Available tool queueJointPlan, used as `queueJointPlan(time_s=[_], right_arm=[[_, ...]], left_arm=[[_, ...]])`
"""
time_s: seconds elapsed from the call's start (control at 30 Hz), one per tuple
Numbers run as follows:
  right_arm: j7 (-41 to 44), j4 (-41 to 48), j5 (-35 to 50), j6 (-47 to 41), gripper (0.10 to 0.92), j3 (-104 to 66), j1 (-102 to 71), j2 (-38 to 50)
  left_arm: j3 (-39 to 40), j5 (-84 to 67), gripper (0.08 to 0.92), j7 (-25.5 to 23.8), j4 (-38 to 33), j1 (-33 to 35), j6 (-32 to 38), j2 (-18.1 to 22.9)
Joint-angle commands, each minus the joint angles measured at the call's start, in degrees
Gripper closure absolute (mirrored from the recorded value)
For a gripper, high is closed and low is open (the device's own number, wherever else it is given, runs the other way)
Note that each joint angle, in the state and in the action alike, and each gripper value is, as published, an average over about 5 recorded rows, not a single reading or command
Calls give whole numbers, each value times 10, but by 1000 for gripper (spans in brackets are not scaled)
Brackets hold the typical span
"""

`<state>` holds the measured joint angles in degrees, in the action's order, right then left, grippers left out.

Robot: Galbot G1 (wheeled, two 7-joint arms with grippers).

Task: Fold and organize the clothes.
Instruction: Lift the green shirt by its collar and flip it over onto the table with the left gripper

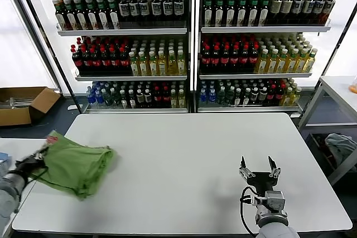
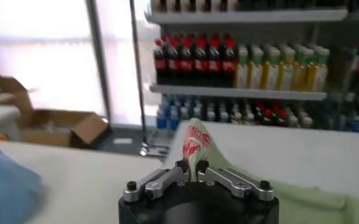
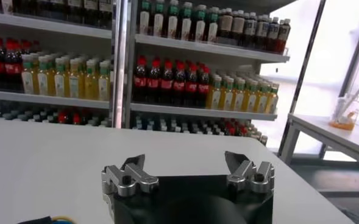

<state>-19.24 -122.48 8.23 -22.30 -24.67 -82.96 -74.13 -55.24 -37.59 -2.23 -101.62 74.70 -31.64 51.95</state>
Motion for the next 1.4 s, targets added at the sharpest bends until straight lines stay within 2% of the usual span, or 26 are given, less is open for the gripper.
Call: queueJointPlan(time_s=[0.03,0.17,0.33,0.47,0.57,0.7,0.9,1.1,1.27,1.4], right_arm=[[-1,4,0,-1,203,1,3,1],[-1,1,-1,-1,203,-6,-6,1],[-1,-6,-8,0,203,-17,-25,-5],[0,-10,-17,4,203,-29,-45,-12],[0,-12,-24,7,203,-36,-57,-19],[1,-16,-34,11,203,-38,-73,-27],[5,-20,-36,13,203,-39,-82,-30],[3,-13,-38,-1,203,-24,-64,-36],[5,-2,-34,-18,203,-4,-41,-40],[5,10,-4,-39,203,9,-15,-38]], left_arm=[[-57,16,886,15,-89,-23,-13,-56],[23,67,886,7,-172,10,-14,-1],[218,126,886,19,-198,58,-14,96],[329,129,886,54,-211,42,-15,168],[378,137,886,69,-229,21,-16,195],[406,150,886,74,-231,-12,-16,210],[403,154,886,71,-196,-41,-15,213],[406,79,879,54,-204,-54,-9,224],[399,-12,786,58,-225,-72,4,226],[381,-31,664,62,-243,-71,8,220]])
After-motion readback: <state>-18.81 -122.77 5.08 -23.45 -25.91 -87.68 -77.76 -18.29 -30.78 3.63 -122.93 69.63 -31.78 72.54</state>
